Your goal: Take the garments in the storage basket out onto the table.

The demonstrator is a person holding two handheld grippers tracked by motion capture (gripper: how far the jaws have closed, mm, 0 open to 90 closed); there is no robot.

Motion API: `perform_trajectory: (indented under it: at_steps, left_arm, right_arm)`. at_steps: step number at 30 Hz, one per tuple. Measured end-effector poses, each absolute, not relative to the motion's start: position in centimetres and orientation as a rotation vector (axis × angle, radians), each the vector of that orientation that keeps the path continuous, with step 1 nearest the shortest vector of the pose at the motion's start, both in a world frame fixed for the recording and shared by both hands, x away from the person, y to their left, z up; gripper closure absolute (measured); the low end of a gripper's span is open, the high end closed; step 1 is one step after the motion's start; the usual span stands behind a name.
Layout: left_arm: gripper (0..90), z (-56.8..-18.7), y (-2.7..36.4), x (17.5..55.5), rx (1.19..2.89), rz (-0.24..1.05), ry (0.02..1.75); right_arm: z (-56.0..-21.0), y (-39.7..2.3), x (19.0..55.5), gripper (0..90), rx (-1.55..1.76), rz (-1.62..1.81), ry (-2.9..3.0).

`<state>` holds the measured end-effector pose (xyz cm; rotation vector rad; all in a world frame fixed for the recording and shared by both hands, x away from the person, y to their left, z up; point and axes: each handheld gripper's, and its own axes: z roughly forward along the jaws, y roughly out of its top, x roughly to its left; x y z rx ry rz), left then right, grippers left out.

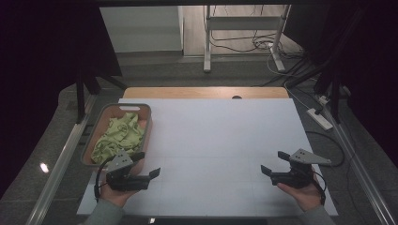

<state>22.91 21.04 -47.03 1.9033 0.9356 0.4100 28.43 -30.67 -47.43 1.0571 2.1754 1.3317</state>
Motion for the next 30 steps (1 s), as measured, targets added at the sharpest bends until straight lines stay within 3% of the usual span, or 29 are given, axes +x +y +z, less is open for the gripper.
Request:
perform_trajectory:
  at_steps: [30]
  left_arm:
    - [16.6,-43.4,22.1,25.9,1.918,0.396,0.998]
  right_arm:
    - [-47.9,-30.8,28.4,11.0,1.078,1.290,2.186]
